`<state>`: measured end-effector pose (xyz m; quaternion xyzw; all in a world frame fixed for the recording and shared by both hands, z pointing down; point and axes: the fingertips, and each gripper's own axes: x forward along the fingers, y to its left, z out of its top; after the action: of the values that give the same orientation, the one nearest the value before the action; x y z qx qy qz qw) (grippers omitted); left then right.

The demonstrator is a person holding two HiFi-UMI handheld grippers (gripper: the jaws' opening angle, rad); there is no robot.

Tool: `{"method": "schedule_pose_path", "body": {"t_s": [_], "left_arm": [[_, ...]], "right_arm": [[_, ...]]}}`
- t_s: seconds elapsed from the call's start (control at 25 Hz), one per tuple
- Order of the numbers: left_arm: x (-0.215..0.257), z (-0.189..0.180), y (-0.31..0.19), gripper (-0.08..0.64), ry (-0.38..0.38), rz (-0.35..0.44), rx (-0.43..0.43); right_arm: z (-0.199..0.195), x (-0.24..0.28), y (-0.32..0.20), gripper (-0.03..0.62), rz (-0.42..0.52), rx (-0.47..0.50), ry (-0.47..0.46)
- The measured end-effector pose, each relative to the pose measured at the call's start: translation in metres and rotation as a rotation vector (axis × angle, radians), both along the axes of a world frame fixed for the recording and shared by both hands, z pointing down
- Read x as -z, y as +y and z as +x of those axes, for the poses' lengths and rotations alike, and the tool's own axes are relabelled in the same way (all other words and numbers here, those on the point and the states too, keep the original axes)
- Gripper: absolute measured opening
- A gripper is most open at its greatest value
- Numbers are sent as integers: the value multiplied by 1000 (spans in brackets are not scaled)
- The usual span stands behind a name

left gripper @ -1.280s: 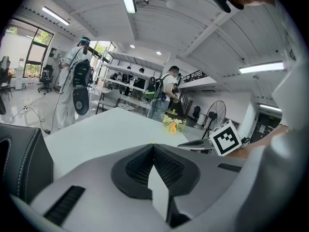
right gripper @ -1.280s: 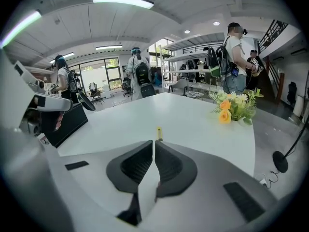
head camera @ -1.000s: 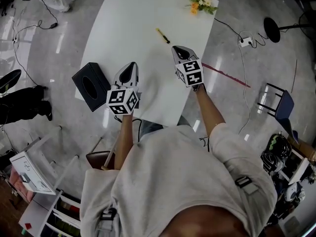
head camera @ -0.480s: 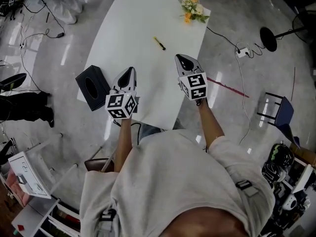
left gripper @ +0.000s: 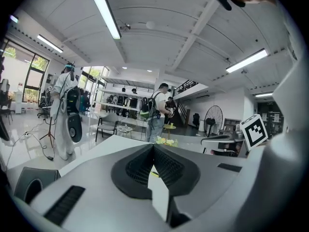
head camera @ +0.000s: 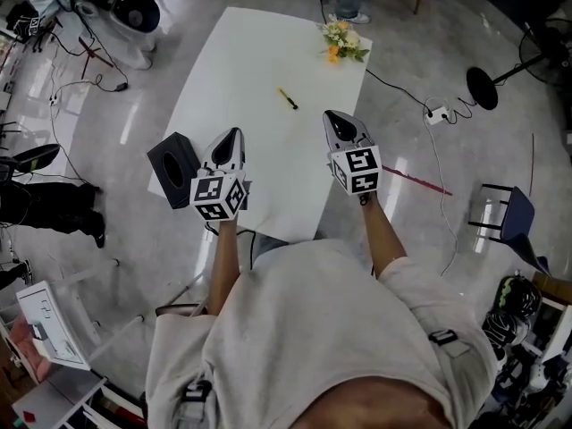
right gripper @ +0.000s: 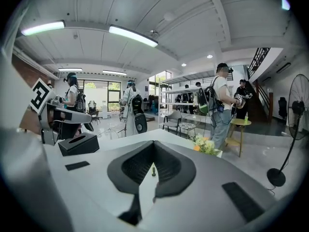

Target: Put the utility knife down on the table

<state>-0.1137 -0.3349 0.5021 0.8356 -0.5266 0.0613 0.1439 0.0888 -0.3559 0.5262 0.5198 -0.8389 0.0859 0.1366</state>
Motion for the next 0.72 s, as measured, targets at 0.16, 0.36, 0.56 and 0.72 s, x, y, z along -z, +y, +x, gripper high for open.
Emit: {"method": "schedule_pose_path", "body": {"t_s": [0.16, 0.36, 0.56, 0.72], "left_arm": [[14, -1, -1, 20, 0, 36, 5], [26, -2, -1, 20, 2, 69, 15], [38, -3, 1, 19, -2, 92, 19], [43, -3, 1, 20, -1, 105, 22]], "right_arm": [[0, 16, 3, 31, 35, 2, -5], [0, 27, 4, 31, 65, 8, -5], [-1, 38, 5, 31, 83, 7, -9], [-1, 42, 4, 31, 95, 11, -17]]}}
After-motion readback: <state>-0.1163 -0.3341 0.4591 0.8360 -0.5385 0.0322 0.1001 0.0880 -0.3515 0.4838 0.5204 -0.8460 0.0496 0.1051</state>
